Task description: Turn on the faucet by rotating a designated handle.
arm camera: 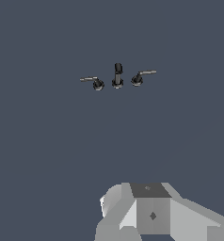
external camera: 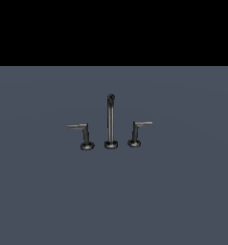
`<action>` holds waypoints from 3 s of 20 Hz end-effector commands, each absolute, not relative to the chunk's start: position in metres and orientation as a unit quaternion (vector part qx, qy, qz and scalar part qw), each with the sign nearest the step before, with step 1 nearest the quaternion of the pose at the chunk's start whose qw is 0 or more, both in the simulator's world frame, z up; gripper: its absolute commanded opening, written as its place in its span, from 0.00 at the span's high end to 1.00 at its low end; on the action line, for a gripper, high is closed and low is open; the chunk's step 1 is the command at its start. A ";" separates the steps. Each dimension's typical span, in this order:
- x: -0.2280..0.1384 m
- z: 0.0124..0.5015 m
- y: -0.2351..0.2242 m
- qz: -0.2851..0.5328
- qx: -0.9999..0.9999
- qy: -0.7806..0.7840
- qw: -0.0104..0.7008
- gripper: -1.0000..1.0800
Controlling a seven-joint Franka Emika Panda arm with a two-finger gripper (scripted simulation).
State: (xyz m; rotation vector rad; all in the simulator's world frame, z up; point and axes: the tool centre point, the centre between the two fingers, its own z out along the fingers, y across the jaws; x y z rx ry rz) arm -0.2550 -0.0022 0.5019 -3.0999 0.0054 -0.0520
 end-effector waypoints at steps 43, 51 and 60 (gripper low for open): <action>-0.066 0.271 -0.005 -0.007 -0.918 0.397 0.012 1.00; -0.027 0.216 -0.029 -0.005 -0.876 0.483 0.009 1.00; 0.012 0.154 -0.067 -0.003 -0.817 0.577 0.003 1.00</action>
